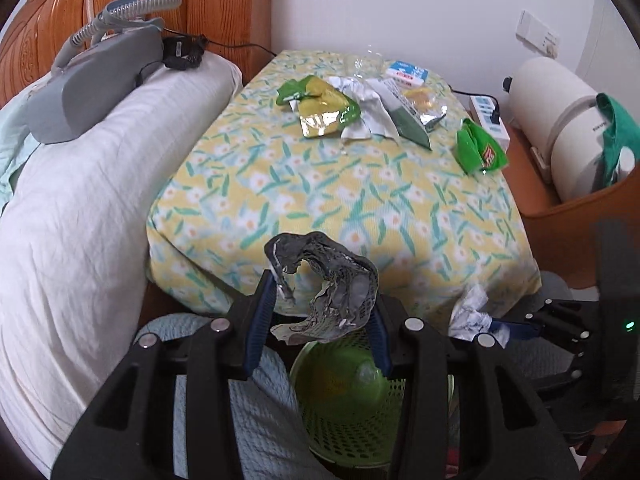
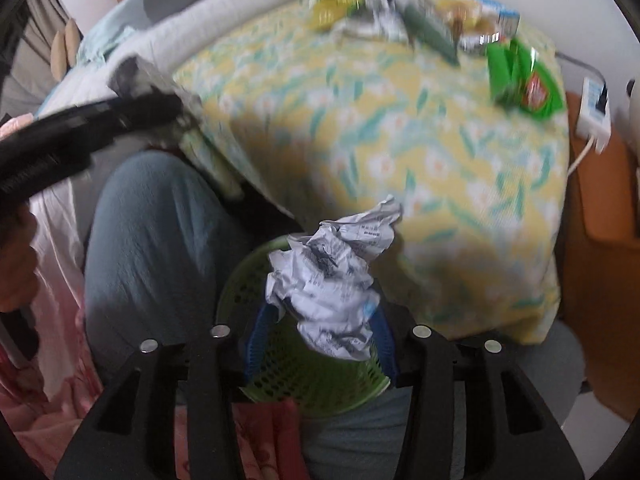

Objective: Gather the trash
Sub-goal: 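Lower both tools over the wastebasket and release the foil and paper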

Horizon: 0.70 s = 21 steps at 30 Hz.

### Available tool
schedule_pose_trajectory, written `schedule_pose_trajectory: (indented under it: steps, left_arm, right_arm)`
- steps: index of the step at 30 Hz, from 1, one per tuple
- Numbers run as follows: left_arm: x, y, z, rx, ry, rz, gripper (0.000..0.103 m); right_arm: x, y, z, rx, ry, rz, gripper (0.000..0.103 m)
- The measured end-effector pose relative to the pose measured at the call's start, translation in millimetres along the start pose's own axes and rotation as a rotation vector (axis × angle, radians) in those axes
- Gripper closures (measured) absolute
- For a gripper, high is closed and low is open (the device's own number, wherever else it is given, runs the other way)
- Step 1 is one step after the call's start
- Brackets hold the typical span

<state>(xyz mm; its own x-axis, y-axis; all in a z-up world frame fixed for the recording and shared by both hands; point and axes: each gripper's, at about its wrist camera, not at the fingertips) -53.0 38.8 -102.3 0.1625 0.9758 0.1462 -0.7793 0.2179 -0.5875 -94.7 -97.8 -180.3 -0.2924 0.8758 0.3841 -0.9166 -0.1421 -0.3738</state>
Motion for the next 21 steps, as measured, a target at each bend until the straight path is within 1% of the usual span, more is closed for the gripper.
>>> schedule_pose_trajectory:
  steps: [2, 4, 5, 6, 8, 12, 14, 17, 21]
  left_arm:
    - [-2, 3, 1, 0.001, -0.002, -0.005, 0.061]
    - [-3, 5, 1, 0.001, -0.003, -0.007, 0.061]
    - [-3, 5, 2, 0.003, -0.002, -0.008, 0.061]
    - [-3, 7, 2, 0.004, -0.002, -0.01, 0.061]
    - [-3, 8, 0, 0.007, -0.002, -0.012, 0.061]
    - [-2, 13, -3, 0.024, 0.003, -0.02, 0.061]
    - [-4, 17, -3, 0.032, 0.01, -0.032, 0.061]
    - [-10, 27, -2, 0.046, 0.031, -0.067, 0.061]
    - [-22, 42, -1, 0.072, 0.078, -0.124, 0.061]
  right_arm:
    - [1, 2, -1, -0.013, -0.014, -0.006, 0.036]
    - [3, 1, 3, -0.029, -0.032, -0.004, 0.035]
    - [4, 0, 7, -0.044, -0.038, -0.004, 0.031]
    - [4, -1, 11, -0.057, -0.039, -0.005, 0.025]
    - [4, -4, 22, -0.095, -0.042, -0.013, 0.019]
    - [-2, -7, 39, -0.148, -0.047, -0.043, 0.018]
    - [-8, -9, 49, -0.174, -0.026, -0.052, 0.017]
    - [-16, -10, 64, -0.223, 0.01, -0.073, 0.011]
    - [-30, -10, 75, -0.26, 0.037, -0.1, 0.011]
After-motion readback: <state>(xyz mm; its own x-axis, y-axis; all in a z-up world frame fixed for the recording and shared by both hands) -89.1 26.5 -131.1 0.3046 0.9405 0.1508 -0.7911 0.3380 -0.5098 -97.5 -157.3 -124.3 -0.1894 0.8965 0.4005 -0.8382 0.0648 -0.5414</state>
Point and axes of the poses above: each gripper's, at about its wrist camera, not at the fingertips, and z roughly against the way its jaws point, x to its left, y to its underside, and after that the axes turned 15 degrees about -y, right-handed
